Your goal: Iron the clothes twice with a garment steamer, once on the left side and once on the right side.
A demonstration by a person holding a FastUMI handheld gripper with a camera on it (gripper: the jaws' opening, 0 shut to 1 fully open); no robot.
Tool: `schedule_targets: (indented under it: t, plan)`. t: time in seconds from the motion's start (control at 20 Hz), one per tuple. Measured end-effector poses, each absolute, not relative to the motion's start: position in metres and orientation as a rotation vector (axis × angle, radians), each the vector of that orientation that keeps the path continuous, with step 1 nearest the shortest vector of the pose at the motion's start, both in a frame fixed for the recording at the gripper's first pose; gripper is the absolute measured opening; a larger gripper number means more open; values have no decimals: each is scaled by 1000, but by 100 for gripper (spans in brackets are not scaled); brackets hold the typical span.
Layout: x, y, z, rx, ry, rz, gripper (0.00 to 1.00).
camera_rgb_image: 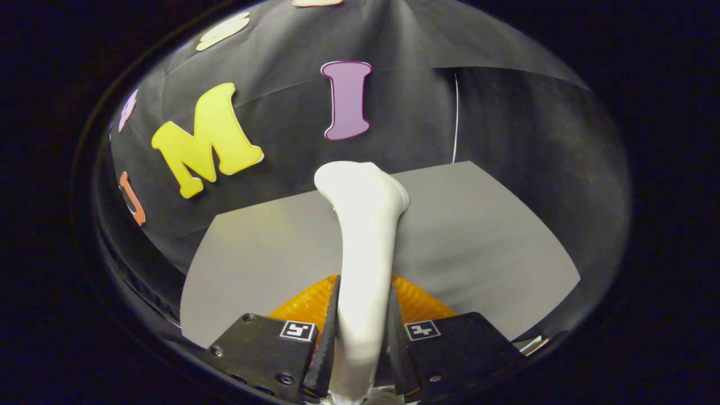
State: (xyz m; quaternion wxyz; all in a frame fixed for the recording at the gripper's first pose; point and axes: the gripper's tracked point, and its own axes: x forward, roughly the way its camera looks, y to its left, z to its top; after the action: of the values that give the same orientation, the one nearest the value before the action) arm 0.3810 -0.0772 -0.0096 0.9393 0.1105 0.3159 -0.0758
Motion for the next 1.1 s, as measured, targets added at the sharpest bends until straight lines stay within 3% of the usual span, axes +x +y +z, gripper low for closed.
schedule_targets:
  t: [0.35, 0.75, 1.1]
  plan:
    - [374, -73, 11, 243, 508, -120, 34]
    - [336, -47, 55, 264, 376, -49, 34]
    - [278, -3, 102, 266, 220, -73, 34]
